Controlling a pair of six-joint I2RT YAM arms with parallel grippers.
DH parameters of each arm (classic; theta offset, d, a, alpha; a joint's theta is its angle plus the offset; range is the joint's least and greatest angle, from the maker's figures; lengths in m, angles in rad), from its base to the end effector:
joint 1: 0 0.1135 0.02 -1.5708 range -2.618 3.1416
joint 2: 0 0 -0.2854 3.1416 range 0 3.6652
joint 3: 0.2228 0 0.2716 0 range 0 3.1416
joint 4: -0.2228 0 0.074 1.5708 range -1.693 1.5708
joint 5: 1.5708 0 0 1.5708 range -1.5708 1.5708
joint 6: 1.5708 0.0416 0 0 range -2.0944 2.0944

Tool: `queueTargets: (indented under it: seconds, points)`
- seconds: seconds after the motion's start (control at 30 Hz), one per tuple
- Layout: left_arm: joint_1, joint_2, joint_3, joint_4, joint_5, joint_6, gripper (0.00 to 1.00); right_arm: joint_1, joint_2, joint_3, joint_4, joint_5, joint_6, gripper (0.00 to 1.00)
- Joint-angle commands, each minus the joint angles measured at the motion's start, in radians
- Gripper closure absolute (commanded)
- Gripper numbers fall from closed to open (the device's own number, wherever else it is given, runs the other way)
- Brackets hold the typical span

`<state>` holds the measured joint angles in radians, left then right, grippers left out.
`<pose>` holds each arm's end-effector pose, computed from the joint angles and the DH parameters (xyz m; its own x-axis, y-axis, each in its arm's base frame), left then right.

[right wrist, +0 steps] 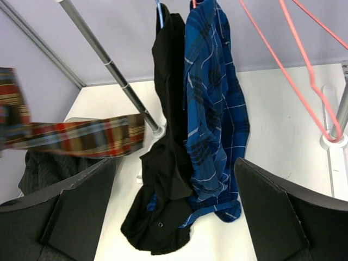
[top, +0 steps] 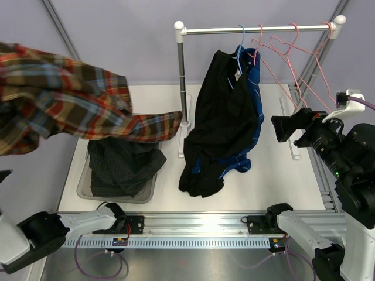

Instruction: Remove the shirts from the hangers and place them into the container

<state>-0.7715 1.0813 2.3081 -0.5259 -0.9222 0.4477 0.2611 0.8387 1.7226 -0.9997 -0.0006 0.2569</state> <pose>0.0191 0.0277 0.6989 0.4101 -0.0340 -0.9114 -0.2141 0.9678 -0.1324 0.0634 0.0170 0.5553 -0.1737 0.2166 -0.9607 -0.2219 0.9418 0.2525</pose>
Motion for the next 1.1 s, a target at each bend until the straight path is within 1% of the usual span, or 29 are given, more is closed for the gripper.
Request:
queueTargets:
  seconds: [0.0,0.13,0.17,0.27,0.3,0.37,0.4,0.43,0.5,0.53,0.57,0.63,0.67,0.73,0.77,0.8,0.87,0.9,0.97,1.0,1.07]
  points:
    - [0.003,-0.102,0.007,0.209,0.062,0.055,1.00,0.004,0.026,0.014,0.019,-0.061,-0.021,0.00]
    - [0.003,-0.135,0.026,0.257,0.056,0.115,1.00,0.004,0.036,0.022,0.013,-0.065,-0.024,0.01]
    - [0.003,-0.132,0.034,0.257,0.039,0.143,1.00,0.004,0.039,0.023,0.013,-0.068,-0.024,0.01]
    - [-0.005,-0.126,0.036,0.238,0.034,0.163,1.00,0.004,0.040,0.023,0.018,-0.084,-0.018,0.00]
    - [-0.008,-0.124,0.028,0.230,0.028,0.163,1.00,0.004,0.039,0.020,0.019,-0.084,-0.016,0.00]
    - [-0.025,-0.126,-0.045,0.222,0.006,0.151,1.00,0.004,0.034,0.017,0.021,-0.078,-0.015,0.01]
    - [-0.029,-0.135,-0.083,0.218,0.009,0.132,1.00,0.004,0.033,0.015,0.021,-0.076,-0.015,0.01]
    - [-0.041,-0.136,-0.160,0.198,0.020,0.111,1.00,0.004,0.033,0.017,0.019,-0.072,-0.015,0.00]
    - [-0.048,-0.123,-0.212,0.144,0.049,-0.002,1.00,0.004,0.025,0.015,0.019,-0.070,-0.012,0.01]
    - [-0.049,-0.104,-0.223,0.107,0.098,-0.045,1.00,0.004,0.023,0.012,0.019,-0.073,-0.011,0.01]
    - [-0.049,-0.081,-0.219,0.022,0.124,-0.128,1.00,0.004,0.020,0.009,0.021,-0.072,-0.011,0.01]
    - [-0.049,0.012,-0.193,-0.055,0.181,-0.196,1.00,0.004,0.022,0.009,0.016,-0.065,-0.011,0.01]
    - [-0.049,0.044,-0.158,-0.121,0.248,-0.252,1.00,0.006,0.020,0.008,0.012,-0.064,-0.015,0.00]
    - [-0.049,0.106,-0.135,-0.163,0.336,-0.318,1.00,0.004,0.014,0.006,0.009,-0.058,-0.019,0.00]
    - [-0.048,0.109,-0.151,-0.177,0.347,-0.339,1.00,0.004,0.008,0.005,0.004,-0.055,-0.019,0.01]
    - [-0.048,0.101,-0.185,-0.169,0.347,-0.360,1.00,0.004,0.004,0.003,0.003,-0.052,-0.021,0.01]
    - [-0.045,0.019,-0.303,-0.123,0.332,-0.400,1.00,0.004,-0.007,0.000,0.001,-0.045,-0.022,0.01]
    - [-0.042,-0.021,-0.454,-0.061,0.326,-0.414,1.00,0.004,-0.012,0.000,0.003,-0.048,-0.024,0.01]
    - [-0.009,-0.125,-0.588,-0.026,0.316,-0.443,1.00,0.004,-0.015,-0.008,0.006,-0.062,-0.021,0.01]
    - [0.009,-0.151,-0.681,-0.026,0.316,-0.483,1.00,0.004,-0.018,-0.014,0.007,-0.068,-0.019,0.00]
    - [0.072,-0.207,-0.749,-0.072,0.322,-0.536,1.00,0.006,-0.020,-0.029,0.015,-0.079,-0.019,0.01]
